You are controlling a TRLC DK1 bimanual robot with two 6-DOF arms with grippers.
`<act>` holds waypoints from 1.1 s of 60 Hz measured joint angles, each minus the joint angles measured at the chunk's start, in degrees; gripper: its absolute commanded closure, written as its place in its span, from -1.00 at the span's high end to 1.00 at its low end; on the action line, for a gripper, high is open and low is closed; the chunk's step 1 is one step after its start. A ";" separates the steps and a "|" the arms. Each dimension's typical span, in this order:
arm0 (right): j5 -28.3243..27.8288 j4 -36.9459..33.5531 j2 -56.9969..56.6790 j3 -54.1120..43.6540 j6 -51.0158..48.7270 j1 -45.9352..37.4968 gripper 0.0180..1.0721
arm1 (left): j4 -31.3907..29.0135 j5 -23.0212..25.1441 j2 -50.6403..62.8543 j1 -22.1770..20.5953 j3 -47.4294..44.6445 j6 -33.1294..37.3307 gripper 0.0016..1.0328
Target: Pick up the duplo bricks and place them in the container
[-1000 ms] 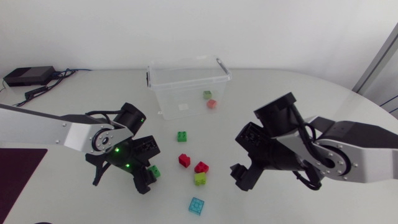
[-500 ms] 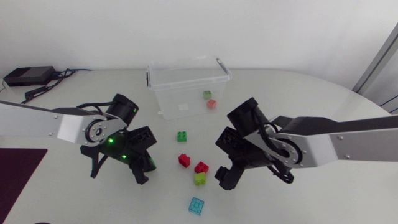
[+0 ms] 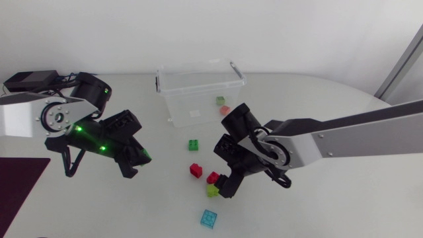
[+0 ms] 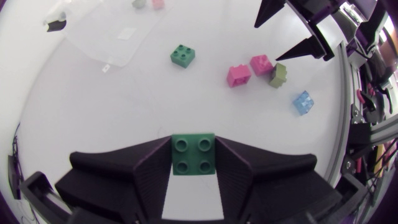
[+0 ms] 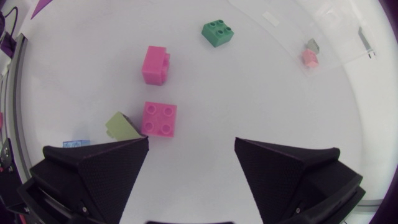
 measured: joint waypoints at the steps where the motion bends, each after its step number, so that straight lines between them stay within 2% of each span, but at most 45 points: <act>1: 0.00 -0.04 0.26 0.26 0.02 0.00 0.90 | -0.22 0.02 -0.28 0.07 0.00 0.00 -0.45; 24: 0.68 -2.56 3.30 2.84 1.99 6.23 0.90 | -2.64 0.63 -3.82 1.66 0.00 0.83 -0.45; 33: 3.54 -2.84 5.49 5.11 3.56 5.27 0.88 | -2.80 0.66 -3.91 1.81 0.00 1.27 -0.45; 42: 4.02 -3.98 6.99 6.16 4.87 4.94 0.83 | -2.80 0.70 -4.31 1.95 0.00 1.27 -0.45; 57: 3.15 -7.48 8.61 9.22 6.10 4.81 0.39 | -3.02 1.11 -5.40 3.08 0.00 1.49 -0.45; 62: 2.47 -8.70 9.27 10.14 6.71 4.72 0.18 | -3.17 1.14 -5.75 3.34 0.00 1.49 -0.45; 66: 1.75 -9.46 9.70 10.34 6.95 4.50 0.18 | -3.45 1.14 -5.84 3.45 0.00 1.51 -0.45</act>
